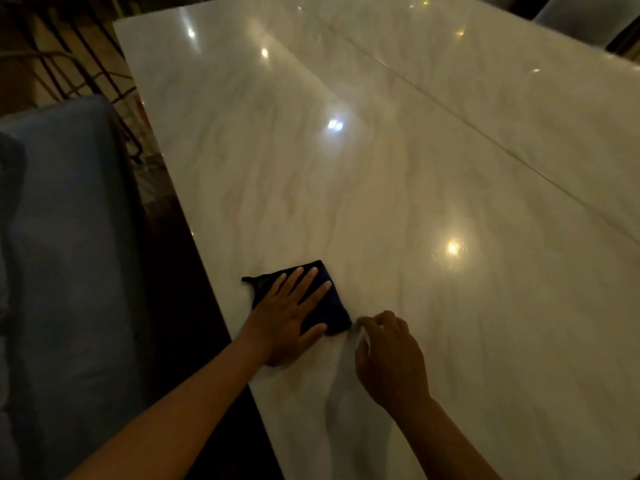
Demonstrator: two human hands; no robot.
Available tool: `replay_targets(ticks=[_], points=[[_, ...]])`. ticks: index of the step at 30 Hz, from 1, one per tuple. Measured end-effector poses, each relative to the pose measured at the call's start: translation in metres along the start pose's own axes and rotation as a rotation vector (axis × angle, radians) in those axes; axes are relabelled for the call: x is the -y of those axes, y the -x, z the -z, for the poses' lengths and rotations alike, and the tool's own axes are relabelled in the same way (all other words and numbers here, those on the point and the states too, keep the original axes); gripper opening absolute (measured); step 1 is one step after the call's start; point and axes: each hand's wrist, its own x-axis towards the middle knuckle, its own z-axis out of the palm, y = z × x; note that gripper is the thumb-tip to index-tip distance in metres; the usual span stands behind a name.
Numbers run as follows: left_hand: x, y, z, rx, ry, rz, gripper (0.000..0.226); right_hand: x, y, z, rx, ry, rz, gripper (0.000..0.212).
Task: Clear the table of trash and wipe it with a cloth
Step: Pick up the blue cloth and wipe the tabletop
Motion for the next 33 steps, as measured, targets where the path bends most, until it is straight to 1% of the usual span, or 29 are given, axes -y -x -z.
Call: replay_targets(ticks=[2,5,9,11,13,15,18,20,21,22,23,24,26,28,29,30,31,33], points=[[0.029,-0.028,0.007,-0.005,0.002,-0.019,0.072,0.013,-0.021,-0.006,-0.063,0.008,-0.058,0.039],[0.081,-0.075,0.018,-0.012,-0.018,-0.028,0.076,0.032,-0.064,-0.017,-0.122,0.028,-0.070,0.043],[0.152,-0.140,0.038,0.001,-0.014,0.046,0.081,0.063,-0.130,-0.027,-0.145,0.012,-0.103,0.050],[0.167,-0.154,0.041,0.004,0.016,0.078,0.080,0.077,-0.158,-0.034,-0.142,0.037,-0.134,0.050],[0.162,-0.143,0.033,-0.014,0.059,0.079,0.076,0.089,-0.175,-0.042,-0.146,0.050,-0.189,0.046],[0.151,-0.114,0.026,-0.036,0.083,0.041,0.074,0.095,-0.185,-0.046,-0.178,0.027,-0.219,0.039],[0.153,-0.071,0.027,-0.022,0.085,-0.090,0.075,0.097,-0.190,-0.046,-0.226,0.039,-0.194,0.037],[0.170,-0.069,0.032,0.005,0.072,-0.222,0.075,0.099,-0.192,-0.045,-0.231,0.078,-0.168,0.037],[0.183,-0.078,0.036,0.017,0.051,-0.265,0.075,0.103,-0.192,-0.044,-0.230,0.097,-0.157,0.037],[0.196,-0.092,0.039,0.023,0.025,-0.271,0.074,0.107,-0.193,-0.044,-0.230,0.107,-0.152,0.036],[0.210,-0.110,0.043,0.022,0.004,-0.234,0.073,0.112,-0.194,-0.045,-0.234,0.109,-0.156,0.036],[0.224,-0.130,0.047,0.021,-0.005,-0.159,0.073,0.115,-0.196,-0.047,-0.238,0.100,-0.166,0.036],[0.244,-0.165,0.055,0.035,-0.002,0.051,0.074,0.121,-0.197,-0.052,-0.246,0.081,-0.185,0.038],[0.243,-0.178,0.056,0.046,0.041,0.228,0.077,0.123,-0.197,-0.056,-0.253,0.076,-0.186,0.040],[0.234,-0.175,0.053,0.037,0.063,0.257,0.078,0.122,-0.197,-0.056,-0.257,0.074,-0.183,0.039],[0.222,-0.164,0.049,0.015,0.074,0.231,0.078,0.121,-0.198,-0.056,-0.266,0.072,-0.176,0.037],[0.211,-0.147,0.046,-0.002,0.074,0.154,0.078,0.119,-0.199,-0.055,-0.281,0.071,-0.164,0.037],[0.200,-0.107,0.040,0.016,0.041,-0.035,0.075,0.119,-0.204,-0.055,-0.301,0.060,-0.126,0.037]])
